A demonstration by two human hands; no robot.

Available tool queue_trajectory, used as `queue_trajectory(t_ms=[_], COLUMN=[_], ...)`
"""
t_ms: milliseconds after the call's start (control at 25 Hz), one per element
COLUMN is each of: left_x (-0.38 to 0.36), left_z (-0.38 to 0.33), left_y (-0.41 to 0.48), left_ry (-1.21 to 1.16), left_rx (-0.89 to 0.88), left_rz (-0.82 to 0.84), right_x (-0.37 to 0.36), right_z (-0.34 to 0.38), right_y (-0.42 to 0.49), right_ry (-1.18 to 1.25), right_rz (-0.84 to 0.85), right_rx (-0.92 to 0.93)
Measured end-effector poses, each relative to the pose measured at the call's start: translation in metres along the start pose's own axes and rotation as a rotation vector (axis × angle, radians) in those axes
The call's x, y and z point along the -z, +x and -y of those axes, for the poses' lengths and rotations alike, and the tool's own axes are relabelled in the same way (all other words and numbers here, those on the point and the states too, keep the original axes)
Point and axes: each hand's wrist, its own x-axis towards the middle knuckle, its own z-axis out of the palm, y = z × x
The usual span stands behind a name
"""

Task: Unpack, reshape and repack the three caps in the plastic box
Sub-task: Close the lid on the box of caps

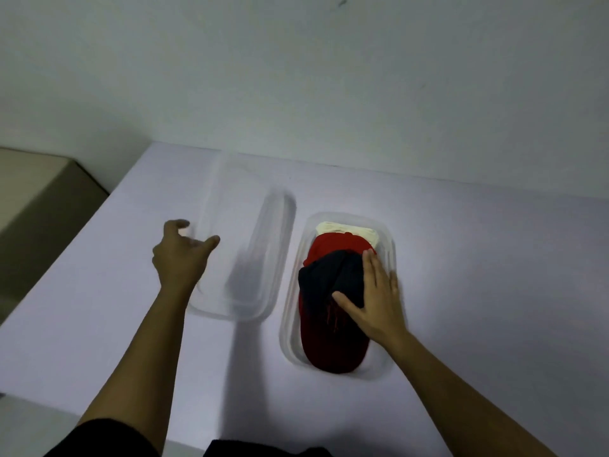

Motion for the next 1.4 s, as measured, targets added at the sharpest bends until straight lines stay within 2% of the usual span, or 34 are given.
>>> queue_trajectory(t_ms=[120,240,320,360,480,680,960,1400], left_x=[0.027,0.029,0.011,-0.001,-0.039,-0.087,-0.112,-0.109], left_z=[-0.048,-0.084,-0.093,-0.092,-0.073,-0.024,-0.002,-0.005], left_y=[-0.011,-0.03,-0.045,-0.052,-0.072,-0.099,-0.098,-0.097], left_ry=[-0.137,-0.416,-0.453,-0.422,-0.334,-0.101,0.028,-0.104], left_rx=[-0.162,-0.172,-0.132,-0.12,-0.079,-0.048,-0.134,-0.072], left_rz=[-0.039,0.18,0.368,0.439,0.495,0.575,0.645,0.612], right_x=[0.023,0.063,0.084,0.091,0.086,0.031,0.016,0.01], right_z=[0.033,0.07,0.075,0.072,0.054,0.01,0.0,-0.017], right_y=[-0.001,0.009,0.015,0.015,0.003,-0.025,-0.02,-0.021], right_ry=[0.362,0.834,1.055,1.086,0.963,0.799,0.858,0.99], right_rz=[-0.133,-0.117,-0.108,-0.114,-0.112,-0.068,-0.042,-0.021], right_rx=[-0.045,-0.142,-0.159,-0.168,-0.286,-0.512,-0.547,-0.568])
